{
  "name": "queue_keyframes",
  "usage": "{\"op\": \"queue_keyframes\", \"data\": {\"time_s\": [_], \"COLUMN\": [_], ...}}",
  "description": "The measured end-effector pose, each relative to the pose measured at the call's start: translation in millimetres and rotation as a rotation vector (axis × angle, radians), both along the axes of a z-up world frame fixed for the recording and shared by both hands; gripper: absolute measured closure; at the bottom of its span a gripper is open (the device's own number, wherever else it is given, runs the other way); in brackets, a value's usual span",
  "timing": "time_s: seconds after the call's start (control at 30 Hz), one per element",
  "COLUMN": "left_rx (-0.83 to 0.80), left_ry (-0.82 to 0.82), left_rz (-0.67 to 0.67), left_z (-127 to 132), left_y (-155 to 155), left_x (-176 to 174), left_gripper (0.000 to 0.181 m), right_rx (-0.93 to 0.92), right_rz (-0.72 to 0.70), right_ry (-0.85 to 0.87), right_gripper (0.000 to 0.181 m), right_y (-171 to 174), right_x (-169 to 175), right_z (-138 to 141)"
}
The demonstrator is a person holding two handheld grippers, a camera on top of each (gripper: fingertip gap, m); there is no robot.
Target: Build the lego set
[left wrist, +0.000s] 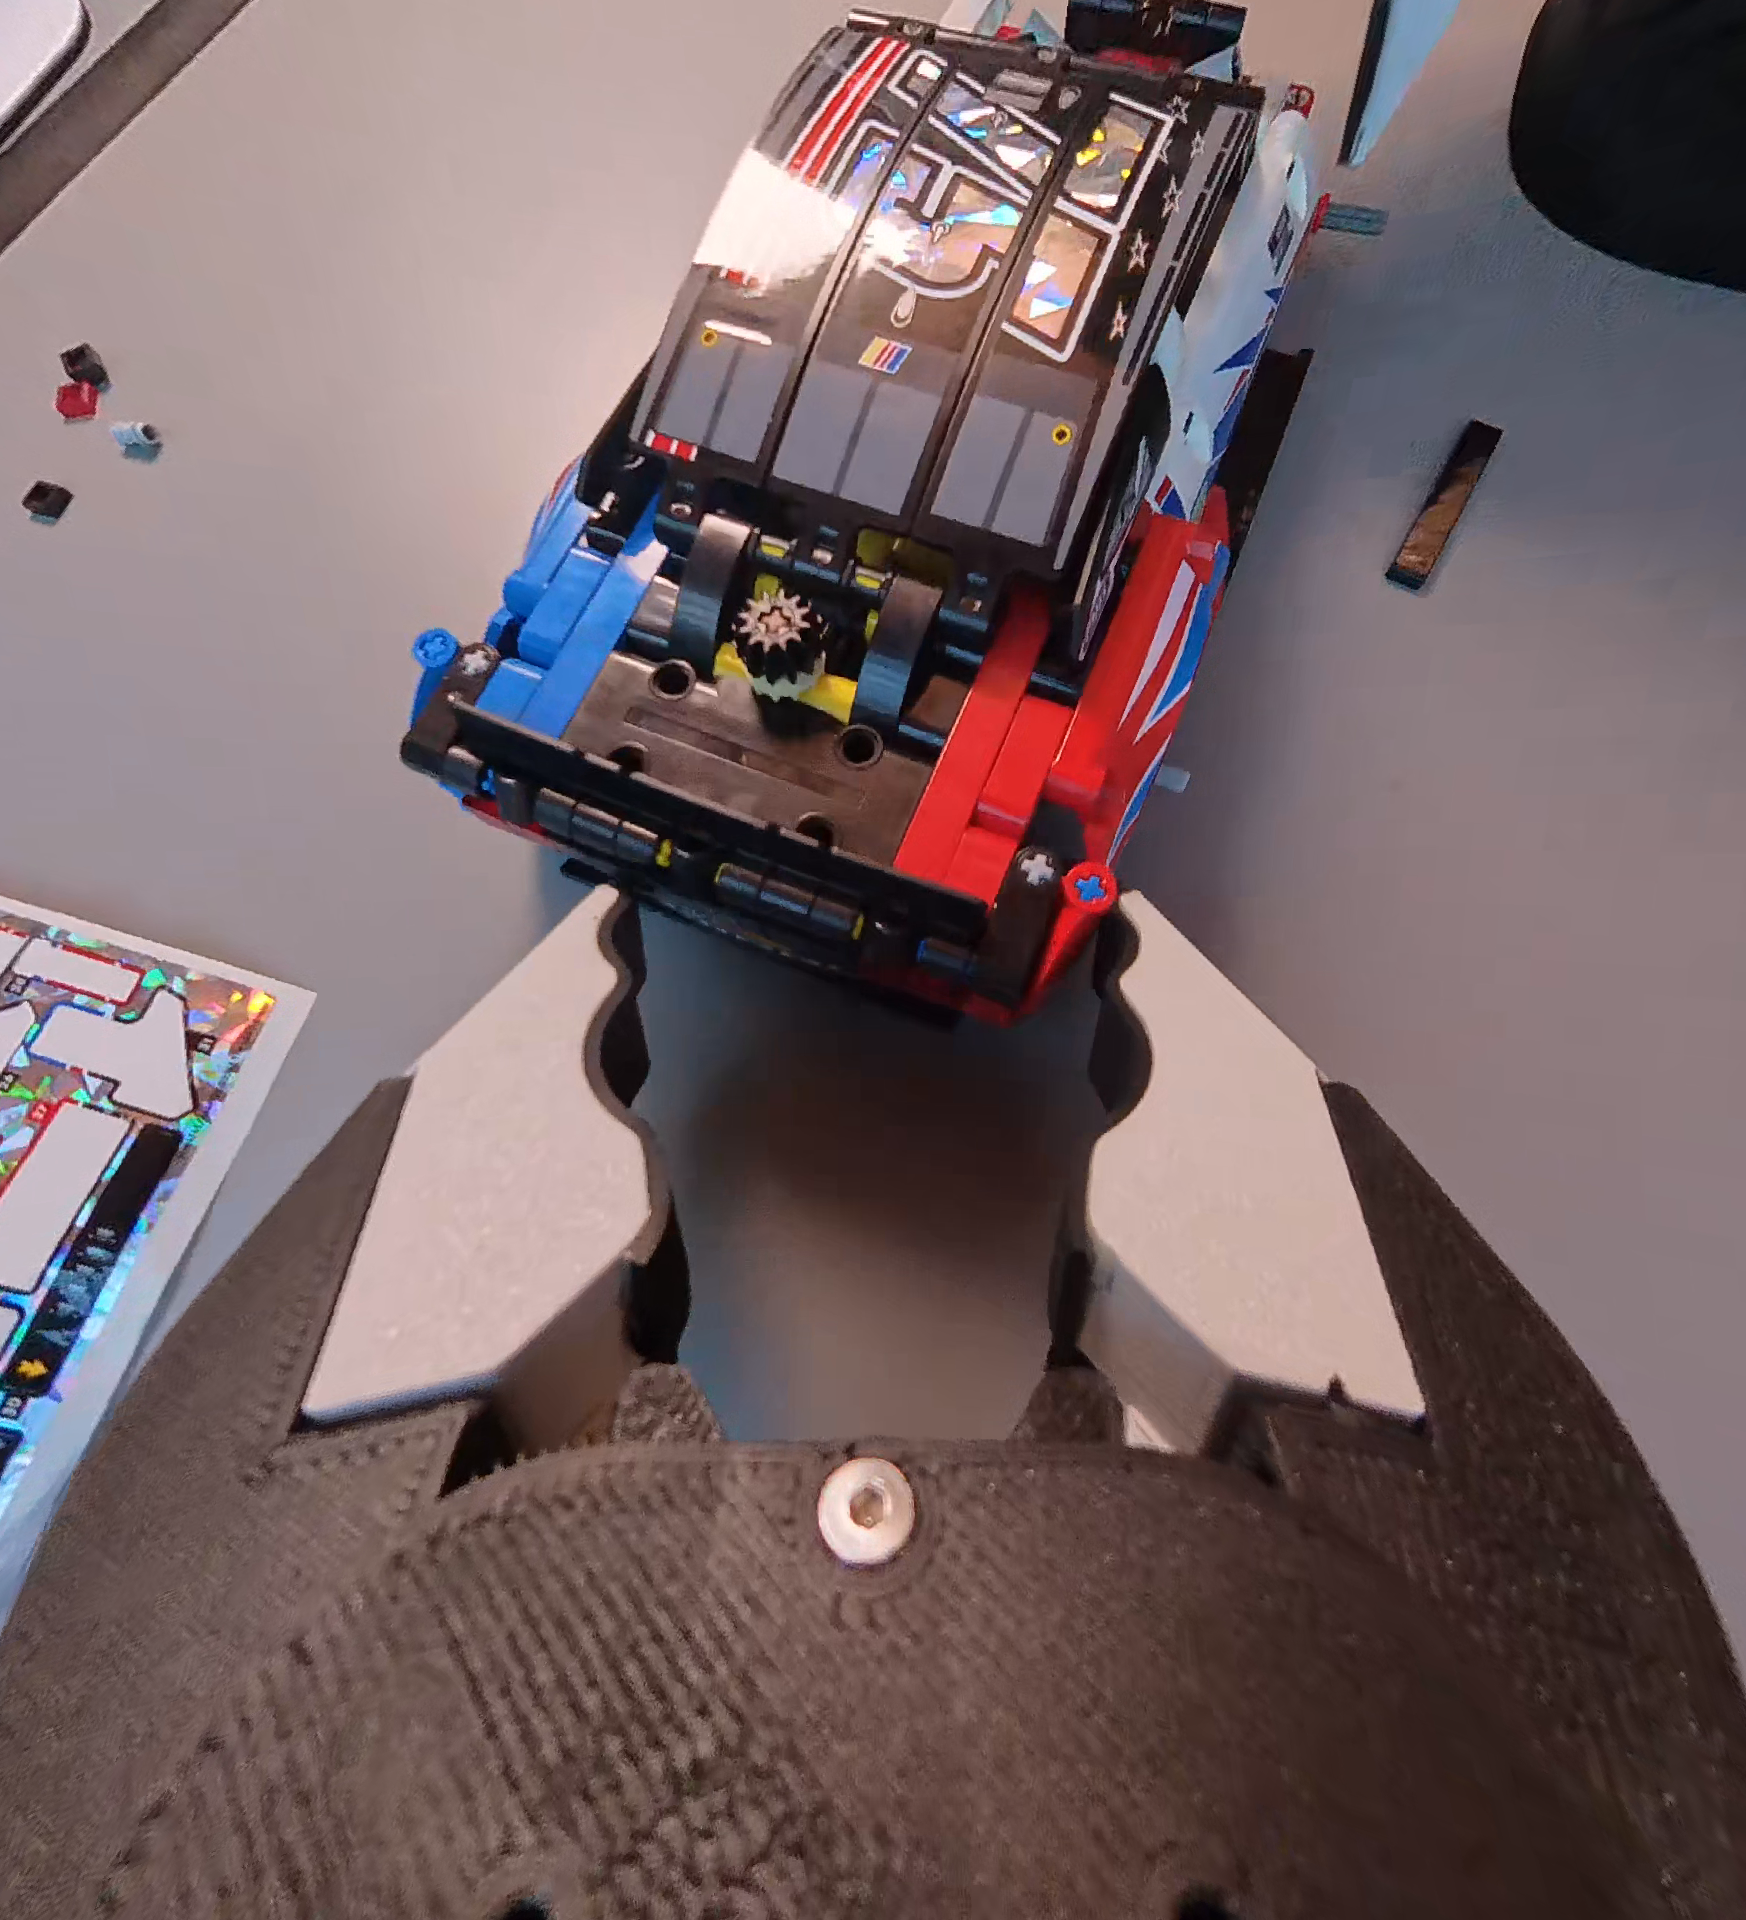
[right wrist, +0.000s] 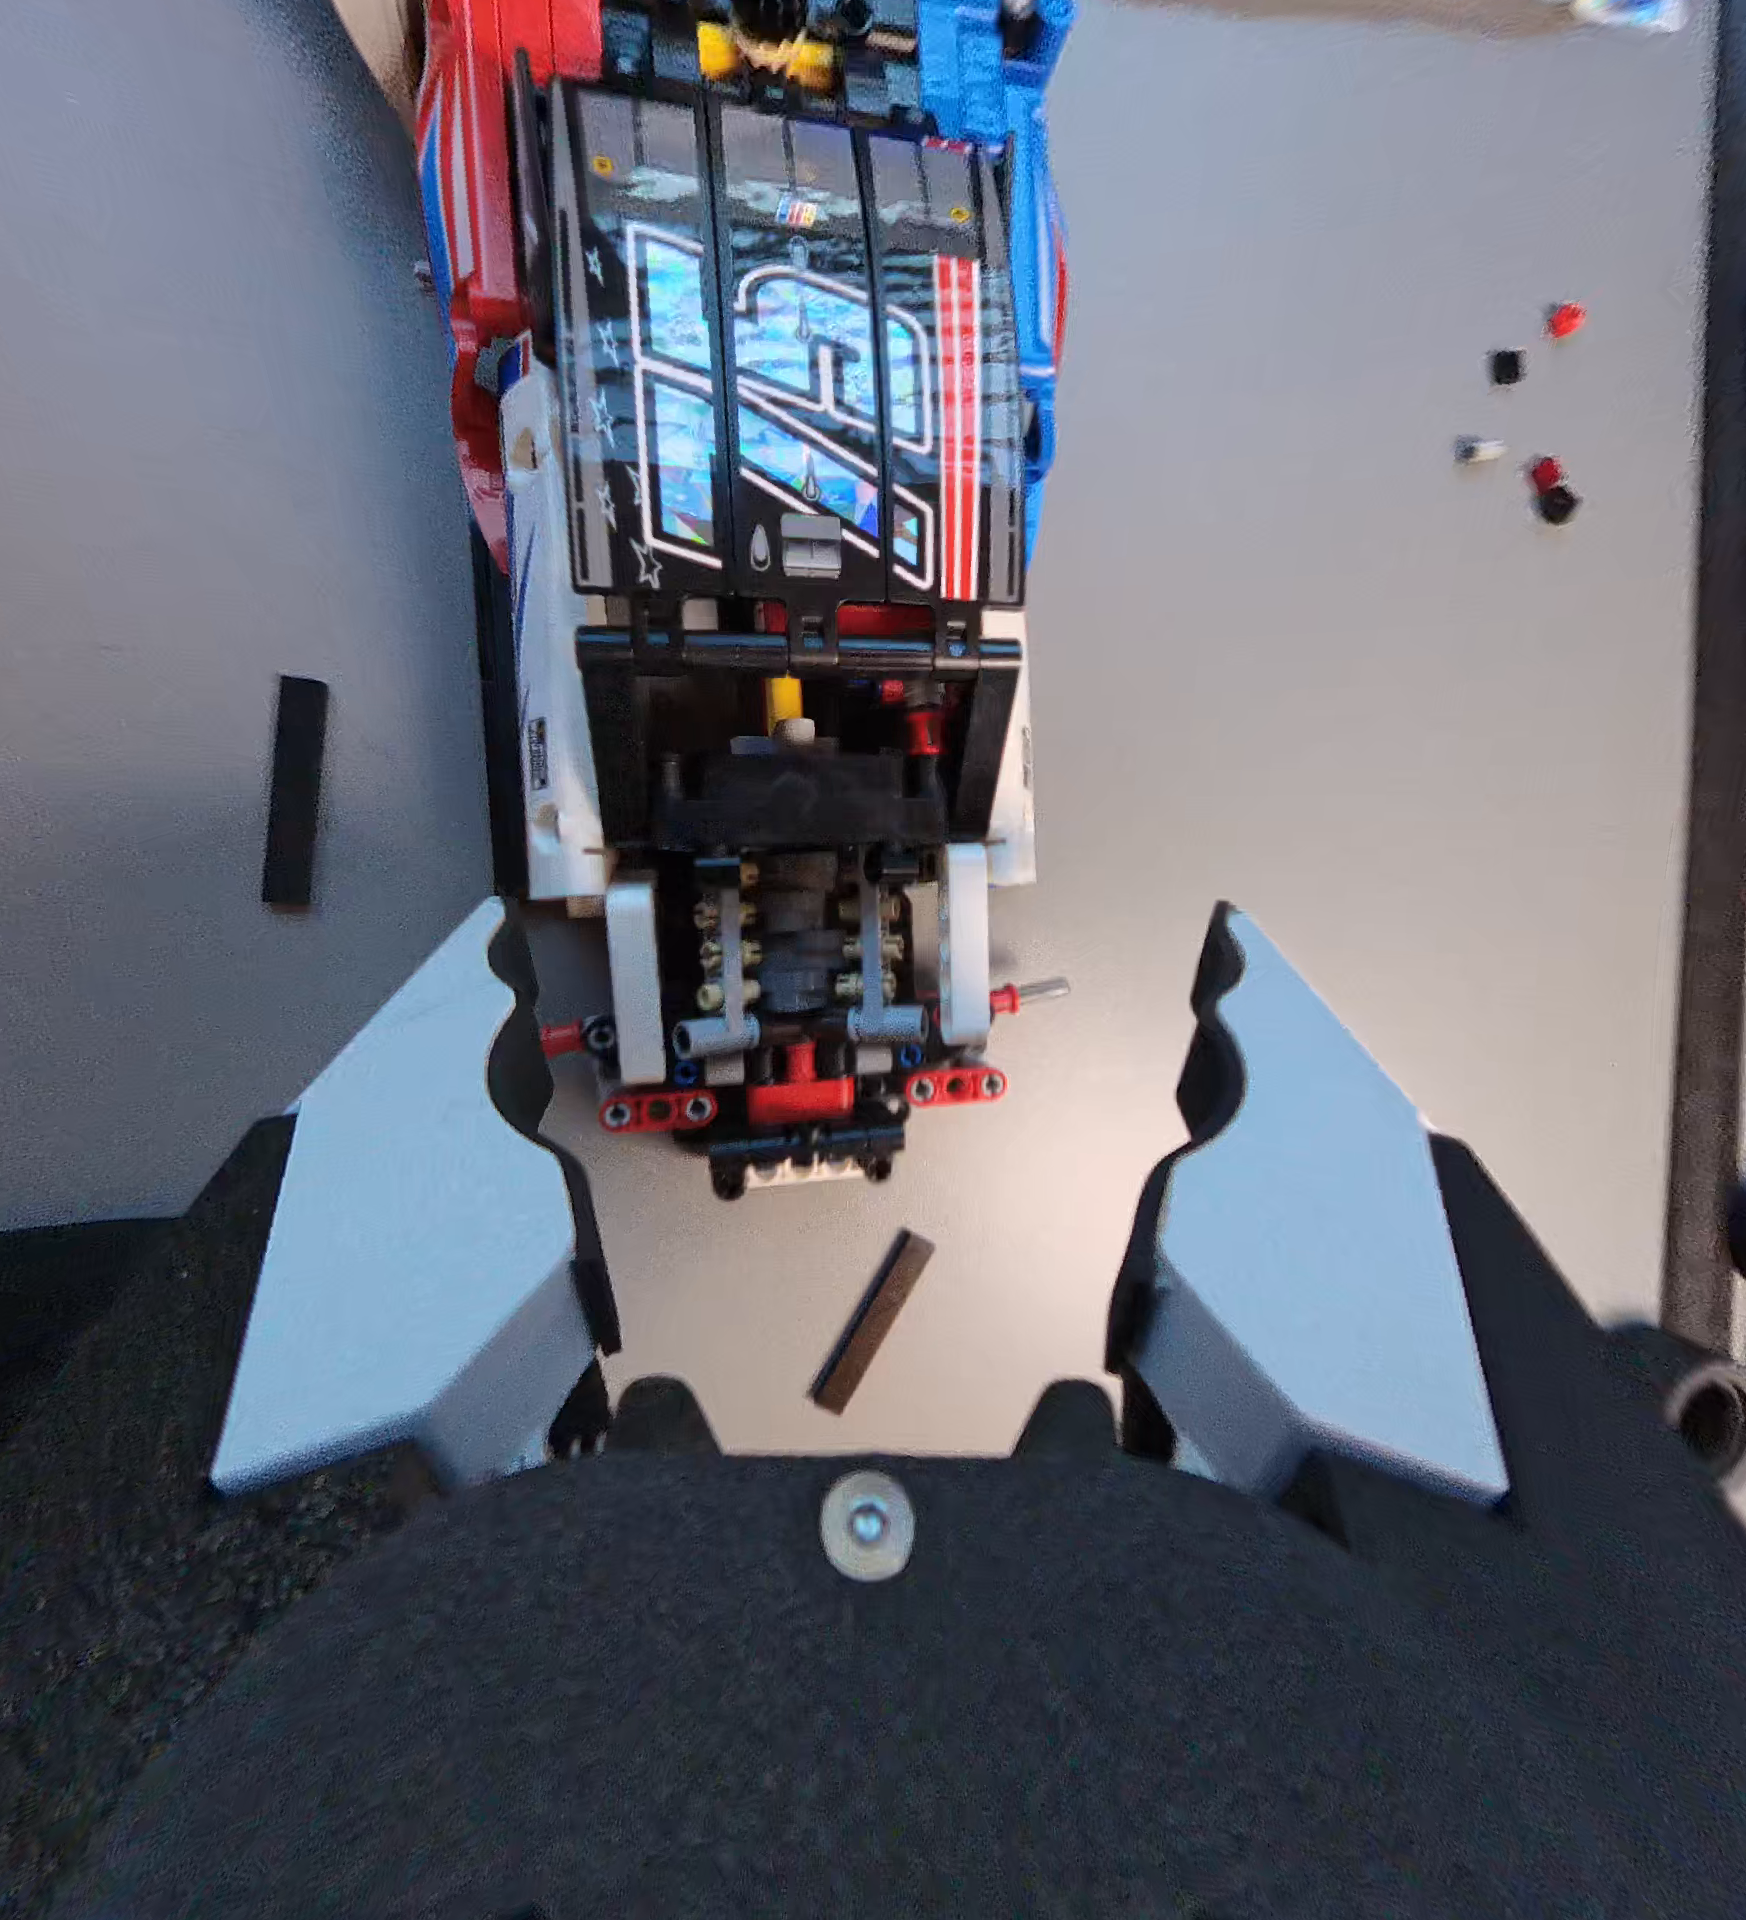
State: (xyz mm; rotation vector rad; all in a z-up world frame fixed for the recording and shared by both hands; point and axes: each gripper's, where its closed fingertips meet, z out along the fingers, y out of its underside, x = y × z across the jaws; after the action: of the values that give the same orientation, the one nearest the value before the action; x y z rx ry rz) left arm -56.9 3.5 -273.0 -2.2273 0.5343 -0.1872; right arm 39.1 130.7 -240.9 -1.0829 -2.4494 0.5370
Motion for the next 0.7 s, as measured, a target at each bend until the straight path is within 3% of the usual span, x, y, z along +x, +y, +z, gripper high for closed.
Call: {"op": "queue_keyframes", "data": {"time_s": [0.03,0.17,0.27,0.33,0.47,0.57,0.7], "left_rx": [-0.002,-0.002,0.005,0.01,0.05,0.107,0.092], "left_ry": [0.006,0.011,0.032,0.034,-0.019,-0.047,-0.12], "left_rz": [-0.015,-0.089,-0.085,-0.017,0.251,0.255,0.176], "left_z": [0,0,2,3,13,30,36], "left_y": [2,12,36,58,100,99,75], "left_x": [-1,-6,-23,-42,-79,-73,-40], "left_gripper": [0.095,0.098,0.107,0.112,0.128,0.125,0.116], "right_rx": [-0.003,-0.109,-0.174,-0.203,-0.264,-0.274,-0.256], "right_rz": [0.027,0.073,-0.026,-0.138,-0.444,-0.565,-0.605], "right_ry": [-0.05,-0.192,-0.193,-0.156,-0.079,-0.068,-0.071], "right_gripper": [0.054,0.061,0.073,0.075,0.081,0.08,0.076], "right_y": [-1,-9,-1,11,32,27,3], "right_x": [-4,0,1,-2,-10,-3,10], "right_z": [-11,-26,-27,-27,-27,-26,-26]}}
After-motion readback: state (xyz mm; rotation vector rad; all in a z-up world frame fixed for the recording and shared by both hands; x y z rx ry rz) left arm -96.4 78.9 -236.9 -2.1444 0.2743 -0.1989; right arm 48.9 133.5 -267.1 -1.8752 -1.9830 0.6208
